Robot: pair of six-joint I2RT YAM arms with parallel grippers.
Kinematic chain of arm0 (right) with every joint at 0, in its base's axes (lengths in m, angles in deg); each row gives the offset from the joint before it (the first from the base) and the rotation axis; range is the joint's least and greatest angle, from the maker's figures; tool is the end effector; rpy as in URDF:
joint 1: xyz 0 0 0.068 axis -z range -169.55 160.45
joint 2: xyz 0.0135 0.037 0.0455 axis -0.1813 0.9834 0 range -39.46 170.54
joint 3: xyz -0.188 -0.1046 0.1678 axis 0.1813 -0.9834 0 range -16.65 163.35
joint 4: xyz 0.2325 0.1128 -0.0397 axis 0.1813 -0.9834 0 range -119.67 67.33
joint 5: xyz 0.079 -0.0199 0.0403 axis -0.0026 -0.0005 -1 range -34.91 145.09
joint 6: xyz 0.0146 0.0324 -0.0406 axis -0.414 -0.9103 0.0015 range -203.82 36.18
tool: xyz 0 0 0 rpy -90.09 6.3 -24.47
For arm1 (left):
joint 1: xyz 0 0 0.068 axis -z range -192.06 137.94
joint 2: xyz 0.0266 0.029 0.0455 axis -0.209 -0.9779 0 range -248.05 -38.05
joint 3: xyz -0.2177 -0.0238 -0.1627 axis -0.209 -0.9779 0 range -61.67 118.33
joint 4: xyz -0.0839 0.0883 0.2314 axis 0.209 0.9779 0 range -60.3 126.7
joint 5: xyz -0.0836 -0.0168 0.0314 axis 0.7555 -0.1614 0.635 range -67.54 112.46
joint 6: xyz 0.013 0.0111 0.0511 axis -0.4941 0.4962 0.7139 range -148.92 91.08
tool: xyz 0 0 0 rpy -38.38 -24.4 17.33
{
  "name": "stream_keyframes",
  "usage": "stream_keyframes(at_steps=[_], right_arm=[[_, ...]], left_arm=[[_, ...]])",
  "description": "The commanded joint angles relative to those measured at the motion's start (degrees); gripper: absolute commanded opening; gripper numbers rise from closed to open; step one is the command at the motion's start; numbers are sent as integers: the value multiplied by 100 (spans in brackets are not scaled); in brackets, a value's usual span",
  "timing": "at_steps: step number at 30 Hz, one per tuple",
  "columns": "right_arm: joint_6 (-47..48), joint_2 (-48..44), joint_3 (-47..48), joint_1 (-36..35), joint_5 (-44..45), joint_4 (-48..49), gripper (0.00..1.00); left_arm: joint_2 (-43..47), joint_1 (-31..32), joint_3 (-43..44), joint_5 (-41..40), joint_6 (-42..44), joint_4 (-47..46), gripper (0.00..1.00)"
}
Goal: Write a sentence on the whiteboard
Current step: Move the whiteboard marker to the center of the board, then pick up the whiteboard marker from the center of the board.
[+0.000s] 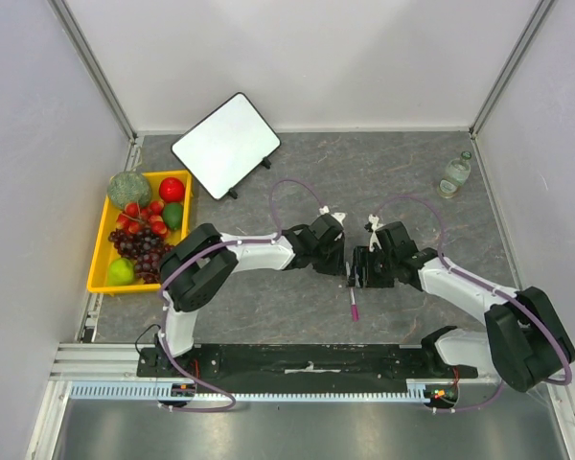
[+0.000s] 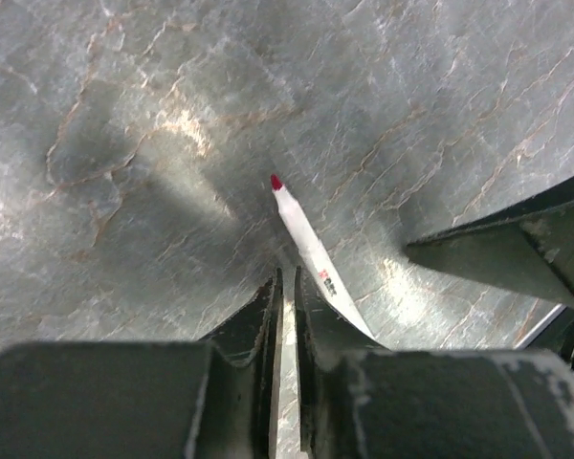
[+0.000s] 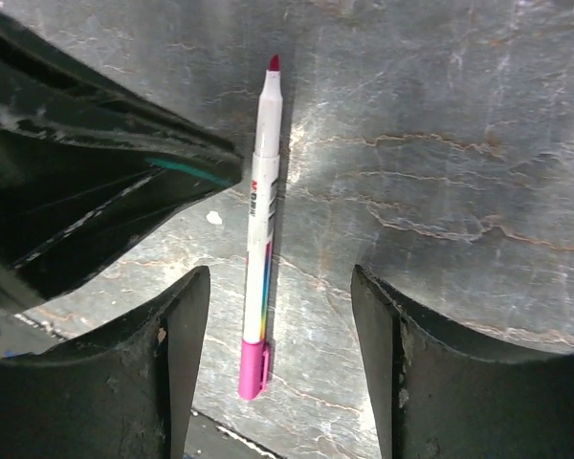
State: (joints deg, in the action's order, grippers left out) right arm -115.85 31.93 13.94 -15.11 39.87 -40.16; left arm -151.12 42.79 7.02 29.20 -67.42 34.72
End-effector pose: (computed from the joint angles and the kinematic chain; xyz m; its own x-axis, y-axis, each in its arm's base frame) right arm 0.1919 0.1022 0.1568 -0.9376 0.1188 -0.3269 -0.0514 0.8821 0.4682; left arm 0.2336 -0.3390 0.1449 -0.8749 0.1689 -0.4538 0.3979 0.7850 -0.4749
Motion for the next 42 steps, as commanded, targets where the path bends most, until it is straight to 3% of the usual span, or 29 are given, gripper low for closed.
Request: stream_keyframes(at_steps=[1,9,16,19,21,22,31,35,42], right_arm=[[294,137,342,-229,861,-474,68],[285,577,597,-853,1713,-545,54],[215,1209,782,-1494,2356,-536,38],[101,1569,887,-1829,2638,-553,23],[31,1833,896,-1891,2621,-509,4],[13,1895,879,-1908,2586,-431,0],[-128,975,1475,-1874,2595,-246,0],[-461,271,1862,-1847,2586,0,0],[-1831,-925,1214,-1821,1849,1685,0]], left_arm=[[531,-115,-276,143,132,158,19],[2270,-414,-1313,-375,18,535,51],[3396,-537,-1753,-876,-52,1168,62],[3844,-563,-1929,-955,-105,1221,63],[4090,-572,-1973,-1043,-122,1308,63],[4205,-572,-1999,-1087,-114,1387,64],[5295,-572,-2359,-1017,-26,1564,79],[5813,-572,-2553,-851,9,1327,80],[5903,-572,-2694,220,167,265,82]])
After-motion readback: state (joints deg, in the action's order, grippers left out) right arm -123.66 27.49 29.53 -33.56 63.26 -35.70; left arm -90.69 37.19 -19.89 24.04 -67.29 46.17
